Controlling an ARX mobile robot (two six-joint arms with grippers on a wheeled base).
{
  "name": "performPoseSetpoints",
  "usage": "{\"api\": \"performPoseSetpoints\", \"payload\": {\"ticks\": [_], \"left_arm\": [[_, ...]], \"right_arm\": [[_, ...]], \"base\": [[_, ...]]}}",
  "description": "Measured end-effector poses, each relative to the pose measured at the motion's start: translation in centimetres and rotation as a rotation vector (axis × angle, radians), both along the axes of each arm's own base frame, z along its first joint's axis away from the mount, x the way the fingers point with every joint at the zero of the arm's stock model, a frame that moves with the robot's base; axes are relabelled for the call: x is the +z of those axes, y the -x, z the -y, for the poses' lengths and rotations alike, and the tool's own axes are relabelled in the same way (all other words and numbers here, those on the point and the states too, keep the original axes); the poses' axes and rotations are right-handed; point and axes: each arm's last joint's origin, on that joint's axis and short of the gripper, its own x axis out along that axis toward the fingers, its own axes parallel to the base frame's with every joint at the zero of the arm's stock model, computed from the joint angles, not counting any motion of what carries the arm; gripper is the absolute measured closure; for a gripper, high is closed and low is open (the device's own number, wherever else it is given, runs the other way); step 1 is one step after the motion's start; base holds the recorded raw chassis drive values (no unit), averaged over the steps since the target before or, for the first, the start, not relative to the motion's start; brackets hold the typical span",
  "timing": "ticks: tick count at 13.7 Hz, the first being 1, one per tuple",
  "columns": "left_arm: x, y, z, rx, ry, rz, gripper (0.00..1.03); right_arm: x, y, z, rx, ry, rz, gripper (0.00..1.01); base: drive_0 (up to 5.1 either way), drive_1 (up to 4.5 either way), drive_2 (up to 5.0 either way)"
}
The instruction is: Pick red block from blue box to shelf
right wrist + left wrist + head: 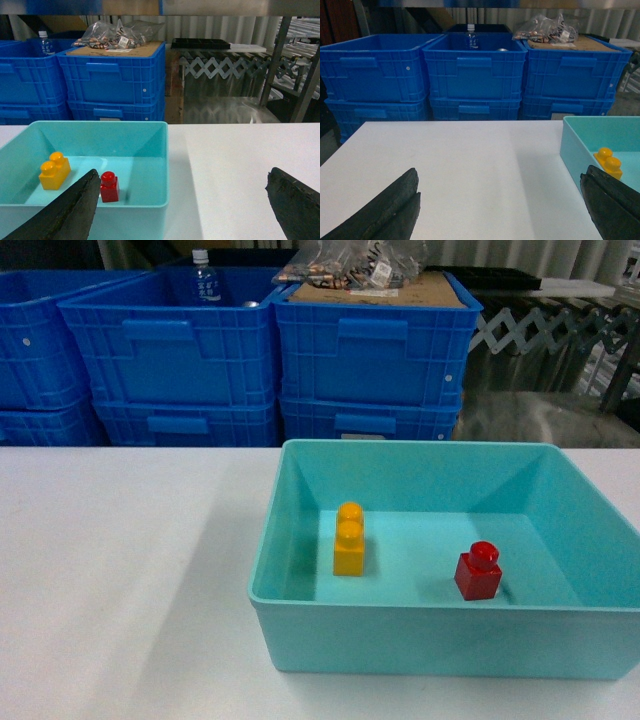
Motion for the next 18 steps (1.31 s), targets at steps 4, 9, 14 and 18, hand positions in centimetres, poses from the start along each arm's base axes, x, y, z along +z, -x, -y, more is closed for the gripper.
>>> {"api": "performPoseSetpoints", "payload": {"ticks": [4,9,14,18], "left_arm": [[0.0,0.0,0.0,0.0,0.0,0.0,0.05],[0.0,0.0,0.0,0.0,0.0,0.0,0.05],[0.0,0.0,0.0,0.0,0.0,0.0,0.05],[0.0,0.0,0.0,0.0,0.0,0.0,0.05]], "right_arm": [[0.0,0.0,0.0,0.0,0.0,0.0,0.03],[0.0,0.0,0.0,0.0,0.0,0.0,0.03],[0.0,0.0,0.0,0.0,0.0,0.0,0.03],[0.0,0.0,0.0,0.0,0.0,0.0,0.03]], "base": [[0.0,0.0,0.0],[0.0,0.0,0.0],[0.0,0.0,0.0],[0.0,0.0,0.0]]}}
